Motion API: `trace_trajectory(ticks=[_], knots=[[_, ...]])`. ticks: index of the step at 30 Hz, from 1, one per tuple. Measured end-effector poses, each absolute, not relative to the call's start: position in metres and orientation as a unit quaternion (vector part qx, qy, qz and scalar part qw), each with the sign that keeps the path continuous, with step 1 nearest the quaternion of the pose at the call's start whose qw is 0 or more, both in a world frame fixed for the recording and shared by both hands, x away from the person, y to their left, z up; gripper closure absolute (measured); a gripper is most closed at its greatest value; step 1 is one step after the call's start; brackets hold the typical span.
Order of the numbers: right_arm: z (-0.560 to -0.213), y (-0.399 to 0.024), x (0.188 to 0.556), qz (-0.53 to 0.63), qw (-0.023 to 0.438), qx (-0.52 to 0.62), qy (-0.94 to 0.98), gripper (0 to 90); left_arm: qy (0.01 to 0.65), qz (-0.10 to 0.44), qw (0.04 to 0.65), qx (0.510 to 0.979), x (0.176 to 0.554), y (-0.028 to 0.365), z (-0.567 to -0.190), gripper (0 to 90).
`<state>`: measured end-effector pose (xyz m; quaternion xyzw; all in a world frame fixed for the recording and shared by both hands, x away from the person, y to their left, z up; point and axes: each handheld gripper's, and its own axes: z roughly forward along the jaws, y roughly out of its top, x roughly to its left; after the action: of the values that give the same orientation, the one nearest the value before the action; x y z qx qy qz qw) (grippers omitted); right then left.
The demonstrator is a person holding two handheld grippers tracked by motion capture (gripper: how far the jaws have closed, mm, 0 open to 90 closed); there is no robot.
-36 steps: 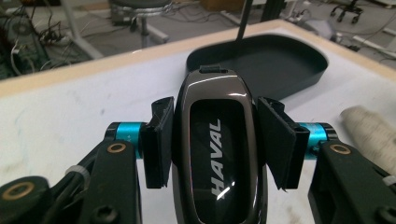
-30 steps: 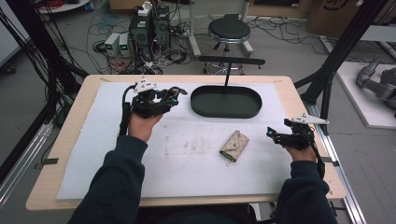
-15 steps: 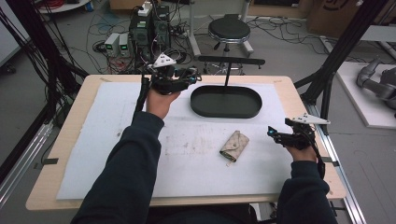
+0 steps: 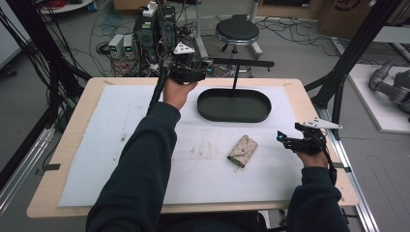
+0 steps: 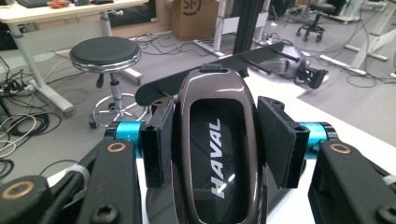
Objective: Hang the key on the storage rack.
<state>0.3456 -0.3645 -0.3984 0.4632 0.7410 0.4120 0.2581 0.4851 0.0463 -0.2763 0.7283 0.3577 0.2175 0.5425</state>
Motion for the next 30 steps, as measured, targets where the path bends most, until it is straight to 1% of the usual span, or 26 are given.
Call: trace_trajectory(ticks=[9,15,23,29,30], knots=[[-0.400,-0.368,0.345,0.414,0.254,0.466,0.739,17.4,0.377,0.227,0.540,0.717,0.507,0.041,-0.274,48.5],[-0.401,-0.368,0.344,0.415,0.253,0.464,0.740,17.4,0.388,0.234,0.533,0.715,0.514,0.036,-0.277,48.5],[-0.400,-0.370,0.343,0.417,0.254,0.465,0.739,17.4,0.418,0.245,0.511,0.710,0.517,0.047,-0.295,48.3],[-0.400,-0.368,0.343,0.415,0.255,0.463,0.741,17.4,0.421,0.225,0.509,0.716,0.510,0.056,-0.317,48.2],[-0.400,-0.367,0.343,0.415,0.255,0.462,0.741,17.4,0.424,0.217,0.507,0.719,0.508,0.058,-0.327,48.2]])
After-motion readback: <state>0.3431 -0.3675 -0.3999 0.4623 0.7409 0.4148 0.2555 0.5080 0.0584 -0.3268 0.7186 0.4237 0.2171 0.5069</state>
